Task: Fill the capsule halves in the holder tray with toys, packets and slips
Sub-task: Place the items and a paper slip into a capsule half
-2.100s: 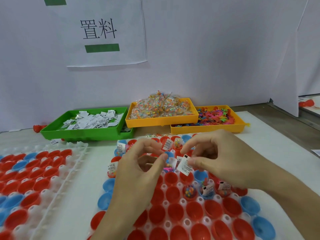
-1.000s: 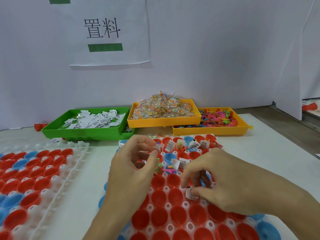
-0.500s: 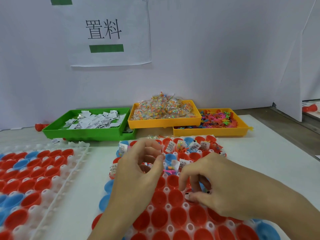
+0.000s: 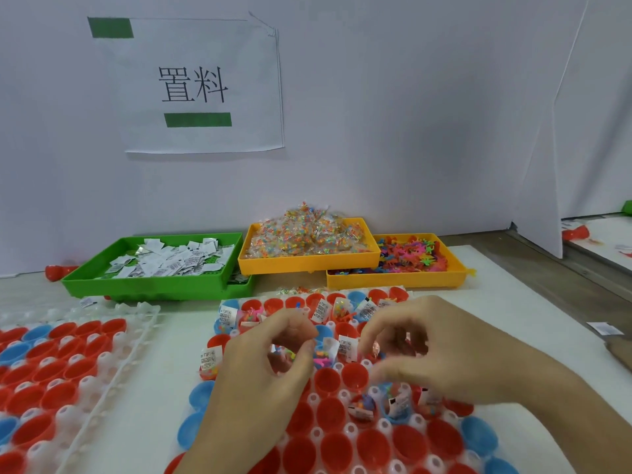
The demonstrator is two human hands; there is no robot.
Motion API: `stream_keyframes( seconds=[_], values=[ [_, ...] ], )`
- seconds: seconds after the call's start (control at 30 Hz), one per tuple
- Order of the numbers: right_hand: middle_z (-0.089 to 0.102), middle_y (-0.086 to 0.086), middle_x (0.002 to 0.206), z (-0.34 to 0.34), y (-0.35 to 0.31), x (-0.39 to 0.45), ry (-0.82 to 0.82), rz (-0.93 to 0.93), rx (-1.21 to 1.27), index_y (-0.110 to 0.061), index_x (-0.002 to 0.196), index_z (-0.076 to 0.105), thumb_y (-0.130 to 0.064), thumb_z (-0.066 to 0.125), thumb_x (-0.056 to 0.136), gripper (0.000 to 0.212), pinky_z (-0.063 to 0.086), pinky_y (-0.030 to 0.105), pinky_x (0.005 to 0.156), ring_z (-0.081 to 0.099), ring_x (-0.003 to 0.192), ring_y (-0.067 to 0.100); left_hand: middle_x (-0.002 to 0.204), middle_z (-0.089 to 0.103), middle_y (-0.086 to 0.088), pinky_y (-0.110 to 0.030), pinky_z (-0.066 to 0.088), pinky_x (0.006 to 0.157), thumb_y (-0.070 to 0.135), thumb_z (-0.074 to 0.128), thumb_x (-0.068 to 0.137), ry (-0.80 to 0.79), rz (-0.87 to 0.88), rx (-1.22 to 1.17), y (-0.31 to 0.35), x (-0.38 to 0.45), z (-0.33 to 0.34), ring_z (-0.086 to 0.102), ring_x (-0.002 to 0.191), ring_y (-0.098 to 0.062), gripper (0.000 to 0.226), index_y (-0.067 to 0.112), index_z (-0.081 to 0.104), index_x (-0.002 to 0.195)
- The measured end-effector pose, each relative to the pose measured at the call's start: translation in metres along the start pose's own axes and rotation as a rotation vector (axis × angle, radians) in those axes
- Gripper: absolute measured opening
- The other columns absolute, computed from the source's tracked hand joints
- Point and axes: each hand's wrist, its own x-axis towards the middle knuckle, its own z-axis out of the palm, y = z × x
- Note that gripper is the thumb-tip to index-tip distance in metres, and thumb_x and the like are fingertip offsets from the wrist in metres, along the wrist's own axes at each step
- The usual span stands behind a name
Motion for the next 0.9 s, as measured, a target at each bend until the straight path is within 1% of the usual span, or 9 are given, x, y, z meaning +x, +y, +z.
stream_keyframes(
  seconds=[0.07,0.23,0.33,0.43,0.47,0.57,0.6,0.73,0.9],
  values=[
    [0.069,-0.011,0.080,-0.011,0.014,0.002,0.149,0.018,0.022,-0.038,0.087,0.073,-0.033,0.075,0.086,0.005,0.048,0.016,0.065,0.060,0.069,0.001,0.073,0.068,0.013,-0.018,0.046,0.056,-0.003,0.069,0.084,0.010,0.006,0.016,0.000,0.001,-0.002,0.064,0.074,-0.013,0.031,0.027,0.068,0.078],
    [0.073,-0.011,0.084,-0.040,0.081,0.010,0.621,0.240,0.037,-0.029,0.092,0.074,-0.018,0.064,0.095,0.015,0.051,0.024,0.073,0.067,0.082,0.006,0.076,0.071,0.020,-0.019,0.049,0.062,0.001,0.067,0.084,0.071,-0.050,0.093,-0.006,0.007,-0.014,0.066,0.075,-0.005,0.031,0.031,0.070,0.077],
    [0.073,-0.006,0.088,-0.055,0.113,0.020,0.759,0.366,0.090,-0.027,0.093,0.071,-0.012,0.057,0.097,0.021,0.053,0.035,0.079,0.067,0.091,0.016,0.079,0.073,0.013,-0.032,0.052,0.073,0.007,0.067,0.087,0.142,-0.198,0.136,-0.023,0.012,-0.031,0.067,0.071,-0.004,0.024,0.029,0.071,0.078],
    [0.073,0.001,0.102,-0.071,0.131,0.040,0.758,0.494,0.035,-0.024,0.100,0.071,-0.012,0.056,0.095,0.019,0.050,0.031,0.072,0.066,0.096,0.019,0.089,0.072,0.009,-0.042,0.051,0.084,0.009,0.063,0.090,0.178,-0.361,0.172,-0.039,0.015,-0.046,0.067,0.090,-0.019,0.020,0.027,0.070,0.083],
    [0.073,0.005,0.108,-0.075,0.135,0.049,0.737,0.524,-0.014,-0.021,0.103,0.073,-0.012,0.057,0.095,0.020,0.050,0.031,0.074,0.065,0.098,0.020,0.091,0.071,0.006,-0.042,0.048,0.085,0.008,0.062,0.091,0.186,-0.407,0.175,-0.043,0.016,-0.050,0.066,0.093,-0.023,0.019,0.024,0.069,0.084],
    [0.070,0.006,0.120,-0.076,0.139,0.076,0.597,0.499,-0.201,-0.014,0.113,0.073,-0.012,0.060,0.095,0.022,0.051,0.032,0.090,0.064,0.107,0.021,0.093,0.069,-0.001,-0.037,0.041,0.080,0.007,0.060,0.093,0.237,-0.544,0.119,-0.054,0.018,-0.058,0.064,0.085,-0.017,0.017,0.020,0.068,0.086],
    [0.070,0.006,0.121,-0.073,0.138,0.085,0.540,0.462,-0.253,-0.013,0.115,0.073,-0.013,0.061,0.096,0.022,0.050,0.030,0.090,0.063,0.107,0.019,0.094,0.069,-0.002,-0.037,0.040,0.079,0.008,0.060,0.093,0.248,-0.573,0.109,-0.057,0.018,-0.059,0.063,0.083,-0.016,0.016,0.020,0.068,0.087],
    [0.071,0.005,0.117,-0.064,0.137,0.116,0.451,0.328,-0.326,-0.013,0.115,0.072,-0.010,0.064,0.095,0.022,0.047,0.024,0.085,0.058,0.096,0.011,0.095,0.071,-0.007,-0.036,0.043,0.071,0.010,0.060,0.093,0.259,-0.607,0.074,-0.062,0.018,-0.060,0.066,0.085,-0.021,0.014,0.020,0.068,0.087],
    [0.071,0.008,0.117,-0.053,0.136,0.145,0.346,0.385,-0.437,-0.011,0.116,0.073,-0.012,0.070,0.091,0.025,0.052,0.030,0.085,0.062,0.098,0.018,0.092,0.071,-0.002,-0.033,0.042,0.067,0.010,0.061,0.092,0.310,-0.587,0.035,-0.065,0.019,-0.060,0.065,0.084,-0.015,0.015,0.022,0.068,0.085]
  ],
)
